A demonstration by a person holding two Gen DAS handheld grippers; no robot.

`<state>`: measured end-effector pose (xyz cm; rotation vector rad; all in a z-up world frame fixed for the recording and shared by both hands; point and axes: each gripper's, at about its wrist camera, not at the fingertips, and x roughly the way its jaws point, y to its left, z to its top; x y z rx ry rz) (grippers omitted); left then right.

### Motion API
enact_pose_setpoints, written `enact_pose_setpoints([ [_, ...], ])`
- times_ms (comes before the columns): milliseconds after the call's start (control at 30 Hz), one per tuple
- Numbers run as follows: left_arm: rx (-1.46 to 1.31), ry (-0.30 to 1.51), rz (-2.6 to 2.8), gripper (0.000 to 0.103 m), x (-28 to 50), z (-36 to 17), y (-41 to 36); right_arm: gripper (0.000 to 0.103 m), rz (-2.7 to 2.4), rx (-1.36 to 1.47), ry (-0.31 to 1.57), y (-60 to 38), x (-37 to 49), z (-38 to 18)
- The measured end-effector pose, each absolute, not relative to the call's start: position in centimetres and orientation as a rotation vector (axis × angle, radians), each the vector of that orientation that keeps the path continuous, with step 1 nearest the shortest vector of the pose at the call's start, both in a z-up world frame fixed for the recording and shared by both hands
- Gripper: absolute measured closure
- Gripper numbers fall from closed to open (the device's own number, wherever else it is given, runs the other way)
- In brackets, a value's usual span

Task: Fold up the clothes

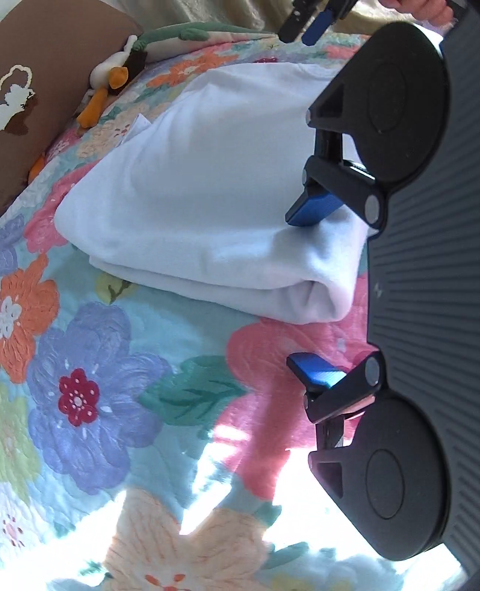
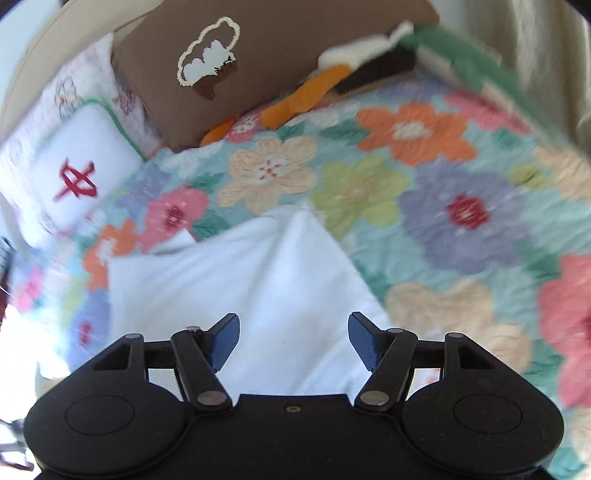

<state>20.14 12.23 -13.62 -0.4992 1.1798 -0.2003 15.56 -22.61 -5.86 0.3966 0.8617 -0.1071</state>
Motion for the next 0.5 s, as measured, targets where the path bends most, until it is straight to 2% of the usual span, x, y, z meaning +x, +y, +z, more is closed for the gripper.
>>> enact_pose_setpoints([
  [67,-0.544,1.188,-0.209,0.026,19.3,-13.7,12.8,0.030,-0.081,0.488,0.851,-22.3,13.8,-6.4],
  [133,-0.609,1.193,-0.216,0.025,18.6,-13.9,13.6,0.024,-0.060,0.668,0.857,-22.5,11.8,-8.1],
  [333,-0.835,1.177,-0.206,0.022,17.4,-15.9,14.5,0.023,-0.135,1.034,0.893,-22.7,7.9,-14.7],
  [400,-0.867,1.159,-0.203,0.017,17.6,-16.1,14.3,0.023,-0.136,1.189,0.866,-22.9,7.6,-16.6],
  [500,-0.886,1.105,-0.198,0.011,18.2,-16.4,13.7,0.023,-0.116,1.230,0.777,-22.8,8.4,-16.9],
])
